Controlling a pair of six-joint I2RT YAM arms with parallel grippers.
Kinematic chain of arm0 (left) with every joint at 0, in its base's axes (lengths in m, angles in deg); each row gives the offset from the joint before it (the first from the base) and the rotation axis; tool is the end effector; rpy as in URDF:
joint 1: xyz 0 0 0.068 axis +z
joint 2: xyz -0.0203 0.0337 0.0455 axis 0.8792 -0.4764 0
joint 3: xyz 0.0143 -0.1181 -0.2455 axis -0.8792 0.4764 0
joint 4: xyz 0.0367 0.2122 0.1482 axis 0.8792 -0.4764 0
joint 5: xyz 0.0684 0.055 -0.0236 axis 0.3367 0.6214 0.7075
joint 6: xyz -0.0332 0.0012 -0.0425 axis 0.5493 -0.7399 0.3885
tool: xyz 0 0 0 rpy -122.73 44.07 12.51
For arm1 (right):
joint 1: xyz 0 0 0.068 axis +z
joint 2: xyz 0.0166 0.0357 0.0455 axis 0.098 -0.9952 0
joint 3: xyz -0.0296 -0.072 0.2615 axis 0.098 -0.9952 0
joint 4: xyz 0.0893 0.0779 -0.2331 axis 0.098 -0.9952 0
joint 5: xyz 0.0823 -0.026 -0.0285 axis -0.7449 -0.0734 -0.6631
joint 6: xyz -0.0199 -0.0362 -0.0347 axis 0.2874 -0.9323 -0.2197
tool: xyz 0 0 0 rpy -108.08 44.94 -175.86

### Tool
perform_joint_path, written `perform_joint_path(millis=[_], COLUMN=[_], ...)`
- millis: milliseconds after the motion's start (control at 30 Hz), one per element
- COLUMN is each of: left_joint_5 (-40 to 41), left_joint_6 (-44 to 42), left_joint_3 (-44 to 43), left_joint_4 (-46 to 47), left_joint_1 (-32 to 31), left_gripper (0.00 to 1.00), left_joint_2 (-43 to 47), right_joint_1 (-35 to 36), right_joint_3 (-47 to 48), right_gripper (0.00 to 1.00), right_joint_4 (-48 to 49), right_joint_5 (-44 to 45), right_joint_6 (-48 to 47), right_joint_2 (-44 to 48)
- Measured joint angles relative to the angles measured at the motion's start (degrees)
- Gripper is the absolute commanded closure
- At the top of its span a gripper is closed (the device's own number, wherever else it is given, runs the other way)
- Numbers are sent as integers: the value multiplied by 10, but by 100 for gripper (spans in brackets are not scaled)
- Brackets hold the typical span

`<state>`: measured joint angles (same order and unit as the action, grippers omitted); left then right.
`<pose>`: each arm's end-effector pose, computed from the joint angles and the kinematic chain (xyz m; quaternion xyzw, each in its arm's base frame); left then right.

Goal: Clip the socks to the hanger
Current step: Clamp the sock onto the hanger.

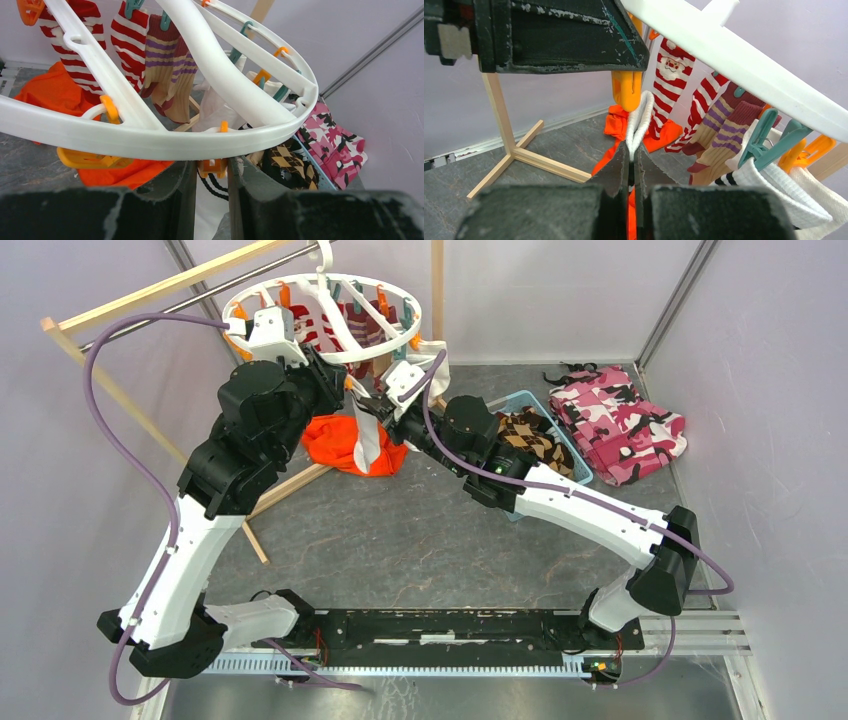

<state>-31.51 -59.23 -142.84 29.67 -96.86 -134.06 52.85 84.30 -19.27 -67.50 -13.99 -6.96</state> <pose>0.1683 -0.1007 0.5195 -0.0571 0.7404 -0.1668 0.6487 0.1974 0.3153 0.4388 -0.3348 0.5522 0.2827 0.7093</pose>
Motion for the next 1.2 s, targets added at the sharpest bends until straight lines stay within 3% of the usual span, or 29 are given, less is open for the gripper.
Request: perform_joint_path(millis=[1200], left_joint_5=[0], left_joint_6=[34], left_joint_3=[0], left_joint_4=[0], left_joint_1=[0], left_gripper=[94], left_joint_2=[0], right_joint_1=[5], right_joint_3=[-2], right_gripper=[100], right_joint_4=[9], right_joint_5=[0], right_joint_6=[-16], right_joint_2=[0])
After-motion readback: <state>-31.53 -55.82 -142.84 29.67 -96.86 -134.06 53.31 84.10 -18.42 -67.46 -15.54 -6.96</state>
